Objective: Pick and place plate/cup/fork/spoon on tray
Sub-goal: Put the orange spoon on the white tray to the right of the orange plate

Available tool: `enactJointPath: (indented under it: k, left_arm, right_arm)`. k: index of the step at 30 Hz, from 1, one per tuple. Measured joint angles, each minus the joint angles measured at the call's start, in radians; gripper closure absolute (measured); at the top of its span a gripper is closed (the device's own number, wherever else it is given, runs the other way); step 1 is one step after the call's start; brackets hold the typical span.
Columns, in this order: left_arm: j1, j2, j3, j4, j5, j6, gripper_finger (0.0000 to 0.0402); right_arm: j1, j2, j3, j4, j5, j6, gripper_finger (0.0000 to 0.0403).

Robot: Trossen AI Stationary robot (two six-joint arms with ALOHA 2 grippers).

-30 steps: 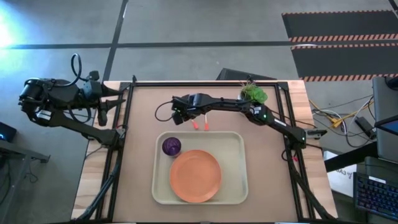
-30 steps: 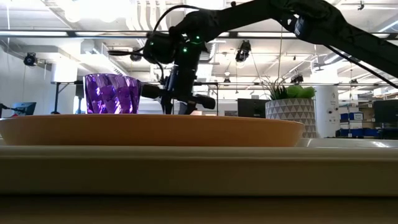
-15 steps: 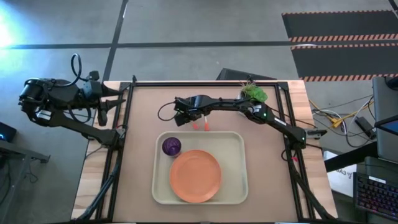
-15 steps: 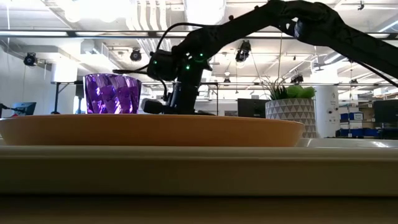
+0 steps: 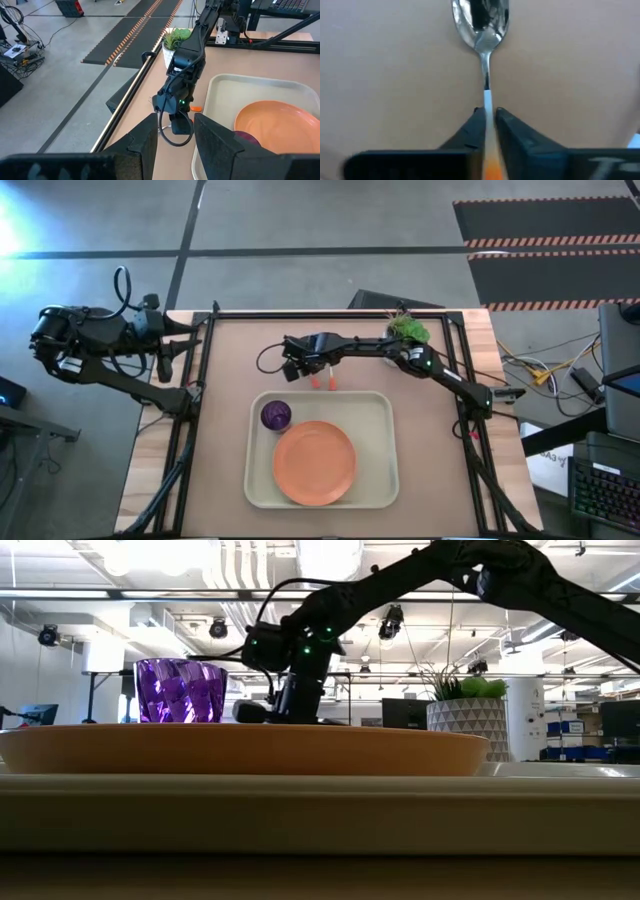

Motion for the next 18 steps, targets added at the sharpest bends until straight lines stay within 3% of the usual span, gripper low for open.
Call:
enactJointPath:
  k: [3, 12, 18]
  left_arm:
    - [0.0, 0.0, 0.0, 0.0, 0.0, 0.0, 0.0291]
    - [0.0, 0.0, 0.0, 0.0, 0.0, -0.001, 0.0291]
    - [0.0, 0.0, 0.0, 0.001, -0.008, 0.0, 0.0291]
  right_arm:
    - [0.005, 0.0, -0.007, 0.002, 0.027, -0.006, 0.039]
    - [0.027, -0.02, 0.072, -0.048, 0.131, -0.025, 0.0394]
    - [0.044, -0.173, 0.199, -0.225, 0.246, -0.021, 0.0394]
